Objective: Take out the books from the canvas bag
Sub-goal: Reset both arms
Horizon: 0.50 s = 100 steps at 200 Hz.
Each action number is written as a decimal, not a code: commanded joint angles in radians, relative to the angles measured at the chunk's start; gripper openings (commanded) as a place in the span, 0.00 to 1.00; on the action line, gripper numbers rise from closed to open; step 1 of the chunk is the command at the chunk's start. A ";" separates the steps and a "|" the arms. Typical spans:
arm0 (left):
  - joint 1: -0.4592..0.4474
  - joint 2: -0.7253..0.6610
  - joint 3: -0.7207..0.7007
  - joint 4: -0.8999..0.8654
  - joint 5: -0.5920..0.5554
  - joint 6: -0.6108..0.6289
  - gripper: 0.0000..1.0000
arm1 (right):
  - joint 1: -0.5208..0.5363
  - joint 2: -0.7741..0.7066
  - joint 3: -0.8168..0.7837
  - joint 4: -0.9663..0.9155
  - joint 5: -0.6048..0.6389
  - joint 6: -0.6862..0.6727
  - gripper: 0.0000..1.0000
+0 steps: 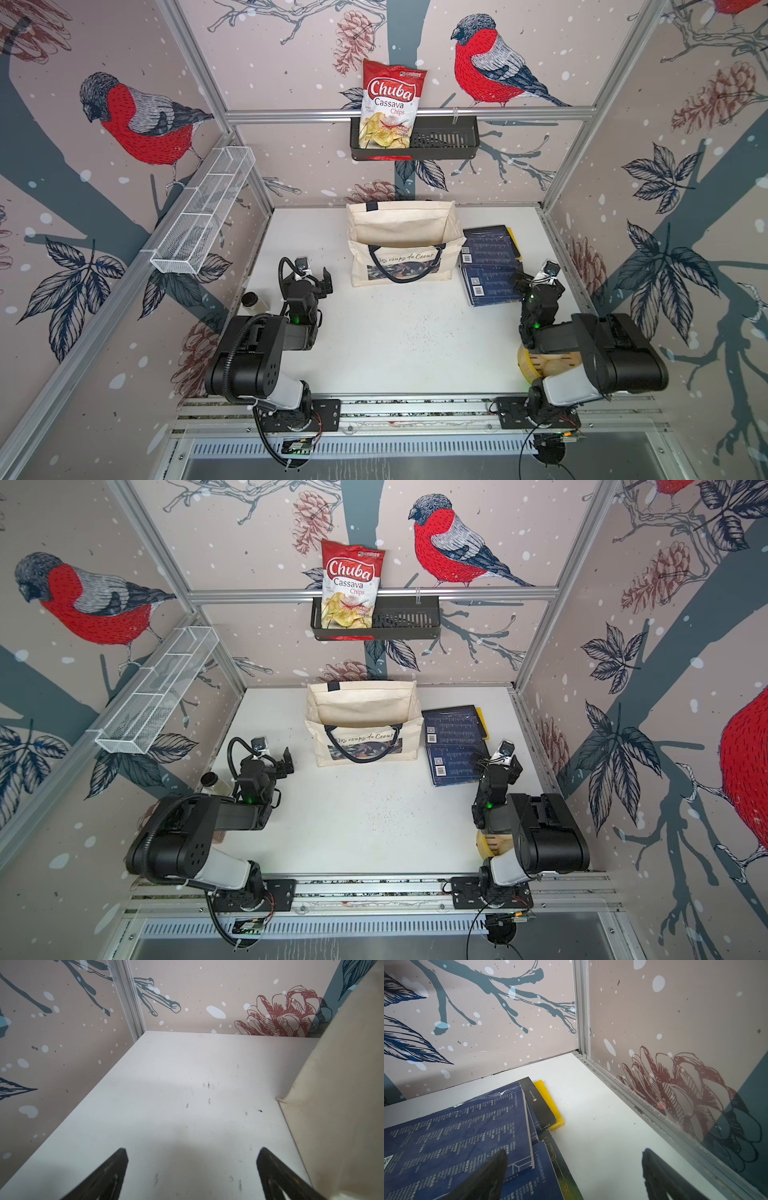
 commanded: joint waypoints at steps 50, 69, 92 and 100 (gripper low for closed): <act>0.003 0.000 0.003 0.066 0.032 -0.013 0.98 | 0.001 -0.005 0.004 0.005 -0.005 0.014 1.00; 0.003 0.000 0.002 0.065 0.032 -0.012 0.98 | 0.001 -0.004 0.003 0.005 -0.005 0.014 1.00; 0.003 0.000 0.003 0.065 0.032 -0.012 0.98 | 0.001 -0.004 0.004 0.005 -0.003 0.014 1.00; 0.003 0.000 0.003 0.066 0.032 -0.012 0.98 | 0.002 -0.005 0.004 0.005 -0.003 0.014 1.00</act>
